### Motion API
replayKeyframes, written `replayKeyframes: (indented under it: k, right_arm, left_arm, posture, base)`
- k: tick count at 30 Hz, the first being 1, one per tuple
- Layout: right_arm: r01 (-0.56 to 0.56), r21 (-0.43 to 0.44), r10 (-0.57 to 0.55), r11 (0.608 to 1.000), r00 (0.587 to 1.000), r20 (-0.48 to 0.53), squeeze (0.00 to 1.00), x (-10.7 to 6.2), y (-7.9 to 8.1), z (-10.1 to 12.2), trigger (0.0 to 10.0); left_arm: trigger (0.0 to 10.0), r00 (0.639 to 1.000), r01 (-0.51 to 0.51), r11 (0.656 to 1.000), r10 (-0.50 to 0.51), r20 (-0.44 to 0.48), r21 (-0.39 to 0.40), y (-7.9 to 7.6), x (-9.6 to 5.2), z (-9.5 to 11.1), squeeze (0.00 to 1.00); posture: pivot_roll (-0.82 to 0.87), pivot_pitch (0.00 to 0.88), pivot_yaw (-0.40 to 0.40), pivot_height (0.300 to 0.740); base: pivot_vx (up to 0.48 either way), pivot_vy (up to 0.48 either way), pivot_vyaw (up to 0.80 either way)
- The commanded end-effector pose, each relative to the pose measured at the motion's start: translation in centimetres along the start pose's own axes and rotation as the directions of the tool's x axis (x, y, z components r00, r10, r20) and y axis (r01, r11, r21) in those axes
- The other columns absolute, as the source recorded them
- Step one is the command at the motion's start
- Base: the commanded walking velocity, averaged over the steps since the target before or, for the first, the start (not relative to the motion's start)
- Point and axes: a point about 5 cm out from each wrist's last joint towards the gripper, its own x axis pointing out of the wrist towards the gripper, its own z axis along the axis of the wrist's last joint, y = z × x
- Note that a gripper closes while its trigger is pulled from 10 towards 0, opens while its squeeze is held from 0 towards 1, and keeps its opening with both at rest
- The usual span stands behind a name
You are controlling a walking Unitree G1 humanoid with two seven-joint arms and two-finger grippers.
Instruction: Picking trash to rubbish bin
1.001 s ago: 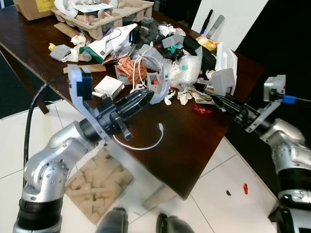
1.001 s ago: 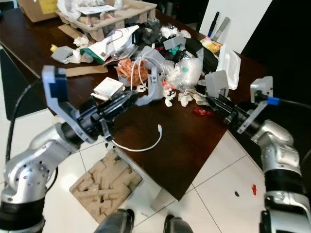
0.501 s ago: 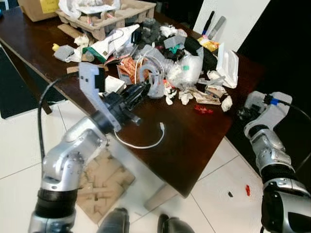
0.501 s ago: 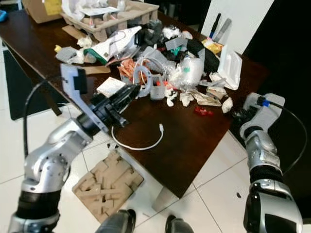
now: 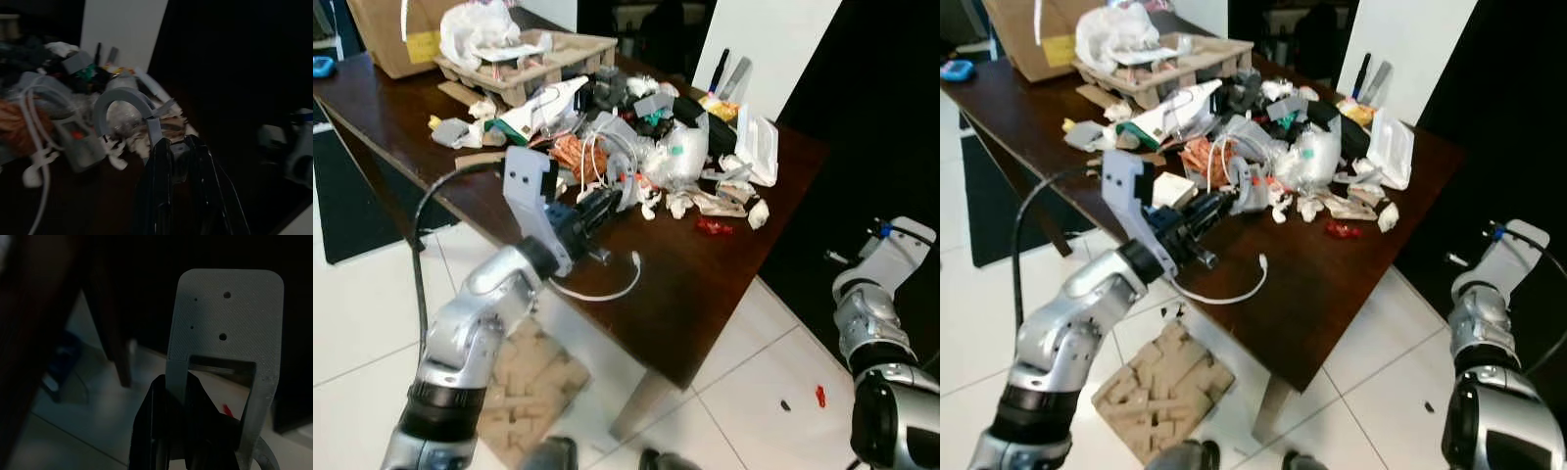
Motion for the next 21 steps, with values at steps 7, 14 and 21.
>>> replayKeyframes:
  k: [7,14,21]
  right_arm:
    - [0.202,-0.102,-0.217,0.974,0.962,-0.168,0.0,-1.4,-6.2,-5.1,10.0]
    - [0.233,-0.195,-0.28,0.953,0.925,-0.259,0.0,-3.1,-8.5,-8.5,10.0]
    - [0.209,-0.296,-0.315,0.932,0.87,-0.379,0.0,-5.9,-10.5,-12.9,10.0]
  left_arm:
    - [10.0,1.0,0.005,1.0,-0.005,-0.028,-0.007,-0.2,0.6,-1.4,0.0]
    - [10.0,0.999,0.008,1.0,-0.008,-0.04,-0.013,-0.2,0.6,-2.0,0.0]
    - [10.0,0.999,0.016,1.0,-0.017,-0.05,-0.025,-0.4,0.9,-2.8,0.0]
  posture:
    - [0.13,0.059,-0.046,0.74]
    - [0.12,0.065,-0.046,0.74]
    - [0.11,0.073,-0.05,0.74]
  base:
    - [-0.284,0.0,0.0]
    - [-0.286,0.0,0.0]
    - [-0.285,0.0,0.0]
